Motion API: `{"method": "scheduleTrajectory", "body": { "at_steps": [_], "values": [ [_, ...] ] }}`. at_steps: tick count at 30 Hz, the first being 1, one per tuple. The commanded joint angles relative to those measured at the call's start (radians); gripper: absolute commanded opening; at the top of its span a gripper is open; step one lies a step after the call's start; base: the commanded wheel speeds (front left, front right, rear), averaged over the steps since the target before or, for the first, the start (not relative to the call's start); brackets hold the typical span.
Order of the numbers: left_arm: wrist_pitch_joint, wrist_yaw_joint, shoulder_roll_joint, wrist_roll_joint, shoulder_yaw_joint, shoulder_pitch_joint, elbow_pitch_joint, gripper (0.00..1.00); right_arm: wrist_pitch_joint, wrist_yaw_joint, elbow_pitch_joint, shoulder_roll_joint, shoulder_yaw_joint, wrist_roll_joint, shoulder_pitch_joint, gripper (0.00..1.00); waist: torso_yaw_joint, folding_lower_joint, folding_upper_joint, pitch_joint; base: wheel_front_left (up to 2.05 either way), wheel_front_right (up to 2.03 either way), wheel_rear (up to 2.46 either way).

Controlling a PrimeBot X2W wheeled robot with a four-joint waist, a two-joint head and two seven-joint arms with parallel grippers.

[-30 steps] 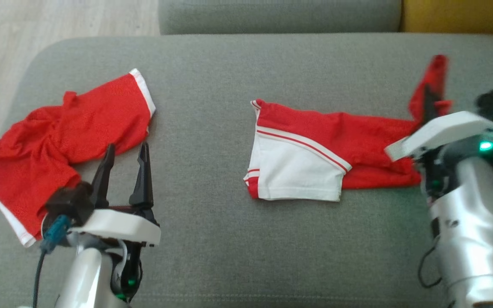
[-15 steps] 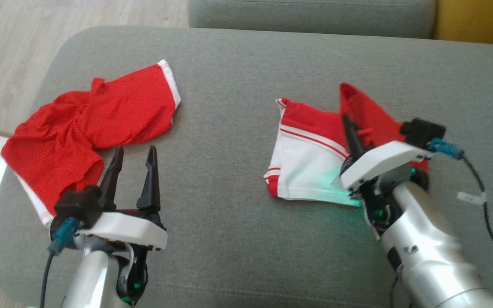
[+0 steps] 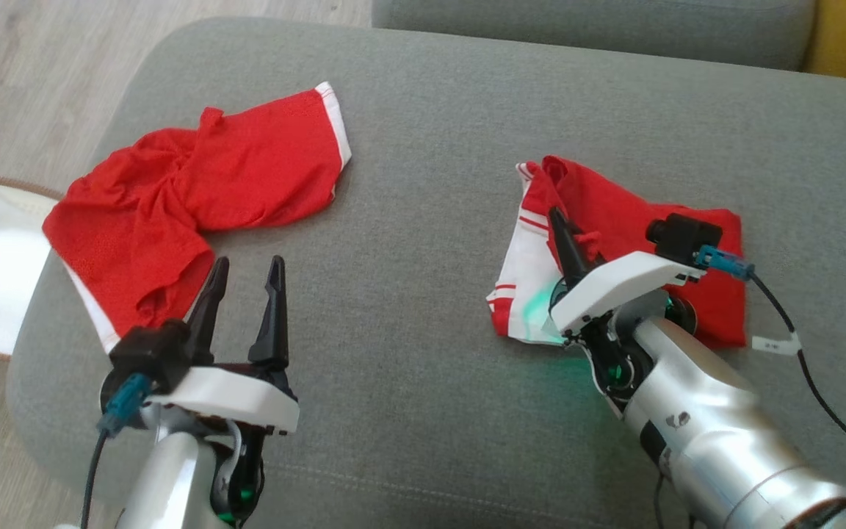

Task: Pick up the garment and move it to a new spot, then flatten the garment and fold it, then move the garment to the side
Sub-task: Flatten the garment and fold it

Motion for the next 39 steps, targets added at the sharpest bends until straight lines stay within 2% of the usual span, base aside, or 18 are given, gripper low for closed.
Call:
{"method": "scheduleTrajectory", "body": {
  "at_steps": [1,4,5,6,11,14,20,24,27,30,33,34,35,39],
  "values": [
    [-0.006,0.005,0.013,-0.011,0.021,-0.053,-0.029,1.00,-0.016,0.003,-0.014,0.012,0.028,0.022,-0.037,0.00,0.006,0.0000,0.0000,0.005,0.00,0.00,0.00],
    [-0.006,0.005,0.013,-0.013,0.016,-0.055,-0.026,1.00,-0.022,0.003,0.000,0.012,0.079,0.071,-0.058,0.00,0.012,0.0000,0.0000,0.011,0.00,0.00,0.00],
    [-0.006,0.005,0.013,-0.013,0.016,-0.056,-0.025,1.00,-0.023,0.003,0.003,0.012,0.096,0.085,-0.064,0.66,0.013,0.0000,0.0000,0.013,0.00,0.00,0.00],
    [-0.006,0.006,0.013,-0.013,0.016,-0.056,-0.024,1.00,-0.023,0.003,-0.003,0.012,0.111,0.101,-0.068,1.00,0.013,0.0000,0.0000,0.014,0.00,0.00,0.00],
    [-0.006,0.007,0.013,-0.011,0.026,-0.057,-0.020,1.00,-0.024,0.003,-0.039,0.012,0.159,0.145,-0.082,1.00,-0.003,0.0000,0.0000,0.013,0.00,0.00,0.00],
    [-0.006,0.009,0.013,-0.013,0.027,-0.057,-0.022,1.00,-0.024,0.003,-0.043,0.012,0.155,0.140,-0.094,1.00,-0.021,0.0000,0.0000,0.004,0.00,0.00,0.00],
    [-0.006,0.016,0.013,-0.010,0.043,-0.046,-0.037,1.00,-0.024,0.003,-0.009,0.012,0.076,0.023,-0.126,1.00,-0.075,0.0000,0.0000,-0.023,0.00,0.00,0.00],
    [-0.006,0.019,0.013,-0.010,0.055,-0.041,-0.059,1.00,-0.024,0.003,0.047,0.007,-0.049,-0.150,-0.148,1.00,-0.113,0.0000,0.0000,-0.035,0.00,0.00,0.00],
    [-0.006,0.022,0.013,-0.014,0.060,-0.040,-0.083,1.00,-0.024,0.003,0.033,-0.036,-0.155,-0.299,-0.135,1.00,-0.139,0.0000,0.0000,-0.038,0.00,0.00,0.00],
    [-0.006,0.025,0.013,-0.017,0.066,-0.040,-0.108,1.00,-0.024,0.003,-0.048,-0.091,-0.264,-0.487,-0.084,1.00,-0.164,0.0000,0.0000,-0.039,0.00,0.00,0.00],
    [-0.006,0.026,0.013,-0.019,0.072,-0.038,-0.128,1.00,-0.024,0.003,-0.161,-0.111,-0.393,-0.656,0.008,1.00,-0.185,0.0000,0.0000,-0.040,0.00,0.00,0.00],
    [-0.006,0.027,0.013,-0.020,0.073,-0.037,-0.134,1.00,-0.024,0.003,-0.205,-0.110,-0.436,-0.713,0.044,1.00,-0.191,0.0000,0.0000,-0.041,0.00,0.00,0.00],
    [-0.006,0.027,0.013,-0.020,0.073,-0.037,-0.134,1.00,-0.024,0.003,-0.205,-0.110,-0.436,-0.713,0.044,1.00,-0.191,0.0000,0.0000,-0.041,0.00,0.00,0.00],
    [-0.006,0.028,0.013,-0.018,0.074,-0.030,-0.150,1.00,-0.024,0.003,-0.377,-0.066,-0.596,-0.893,0.192,1.00,-0.213,0.0000,0.0000,-0.043,0.00,0.00,0.00]
  ]
}}
